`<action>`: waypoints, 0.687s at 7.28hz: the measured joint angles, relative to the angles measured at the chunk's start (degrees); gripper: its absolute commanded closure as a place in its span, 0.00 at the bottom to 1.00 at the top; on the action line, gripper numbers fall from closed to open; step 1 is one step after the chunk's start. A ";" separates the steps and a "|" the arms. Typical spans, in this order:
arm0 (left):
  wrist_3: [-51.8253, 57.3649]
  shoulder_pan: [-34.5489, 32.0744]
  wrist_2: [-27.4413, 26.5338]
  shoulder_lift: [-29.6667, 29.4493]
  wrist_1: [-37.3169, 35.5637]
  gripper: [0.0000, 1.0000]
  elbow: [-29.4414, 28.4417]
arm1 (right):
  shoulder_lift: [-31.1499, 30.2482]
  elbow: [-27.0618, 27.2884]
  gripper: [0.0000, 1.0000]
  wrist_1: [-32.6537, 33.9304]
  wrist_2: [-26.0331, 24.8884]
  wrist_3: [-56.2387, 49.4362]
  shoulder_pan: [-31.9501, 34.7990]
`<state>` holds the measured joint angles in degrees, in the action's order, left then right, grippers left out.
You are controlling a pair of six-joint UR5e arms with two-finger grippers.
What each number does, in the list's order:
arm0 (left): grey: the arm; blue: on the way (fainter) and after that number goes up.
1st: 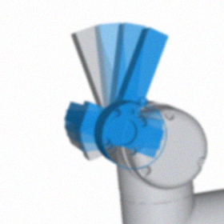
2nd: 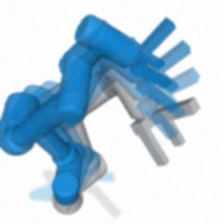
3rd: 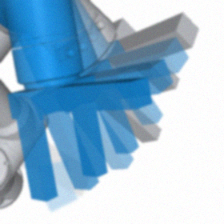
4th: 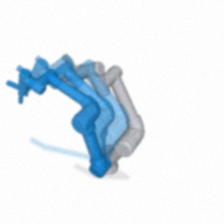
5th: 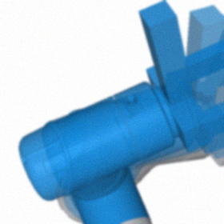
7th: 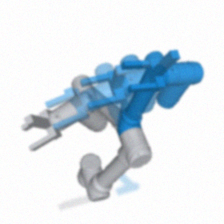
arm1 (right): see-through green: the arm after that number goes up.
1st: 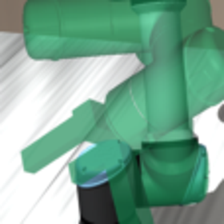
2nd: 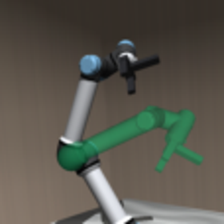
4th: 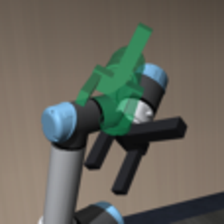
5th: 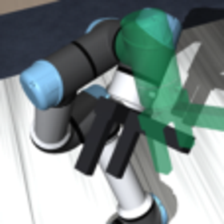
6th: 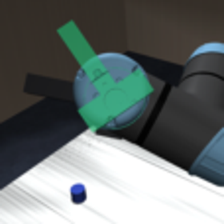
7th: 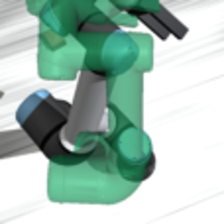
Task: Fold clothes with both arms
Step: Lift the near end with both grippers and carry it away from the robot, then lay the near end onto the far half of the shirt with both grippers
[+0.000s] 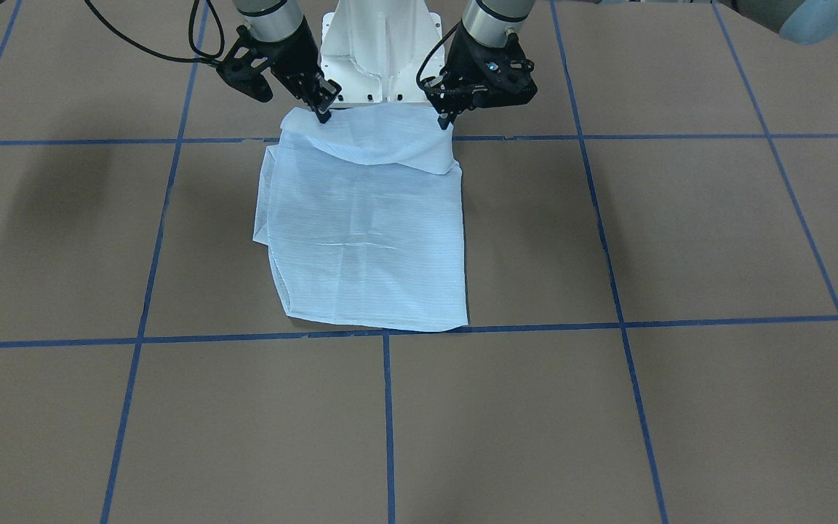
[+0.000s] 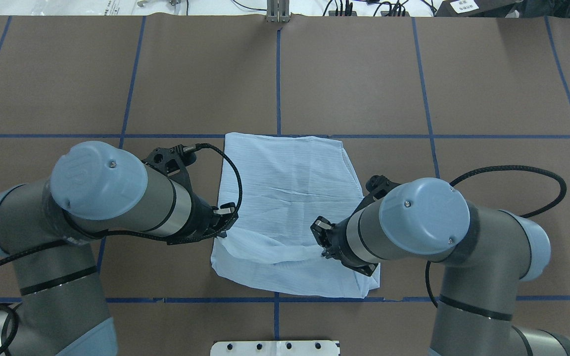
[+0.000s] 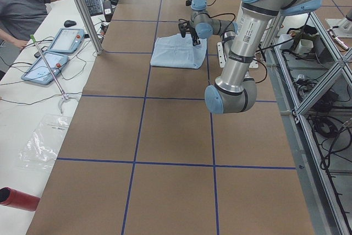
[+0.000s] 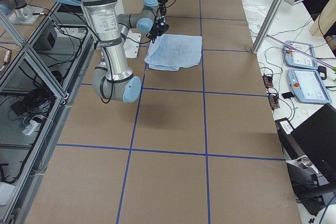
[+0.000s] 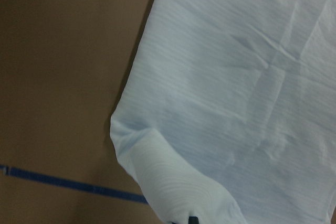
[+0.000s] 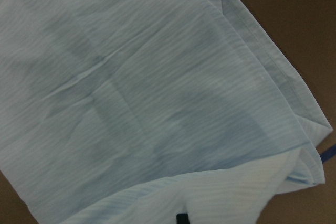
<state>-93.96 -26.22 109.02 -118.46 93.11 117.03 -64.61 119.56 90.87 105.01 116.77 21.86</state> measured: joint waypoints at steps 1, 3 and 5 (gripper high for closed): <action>0.30 -1.32 0.03 -0.82 4.17 1.00 -3.70 | 1.46 -2.38 1.00 -0.01 0.20 -0.96 2.62; 0.46 -3.44 0.05 -2.96 9.88 1.00 -10.30 | 3.31 -6.15 1.00 -1.08 0.87 -2.99 7.18; 0.62 -6.30 0.05 -4.25 12.10 1.00 -13.83 | 5.19 -12.51 1.00 -6.02 2.02 -4.23 10.81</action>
<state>-93.34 -32.52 109.07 -122.71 105.21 103.20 -59.42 107.05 84.85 107.03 112.54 32.67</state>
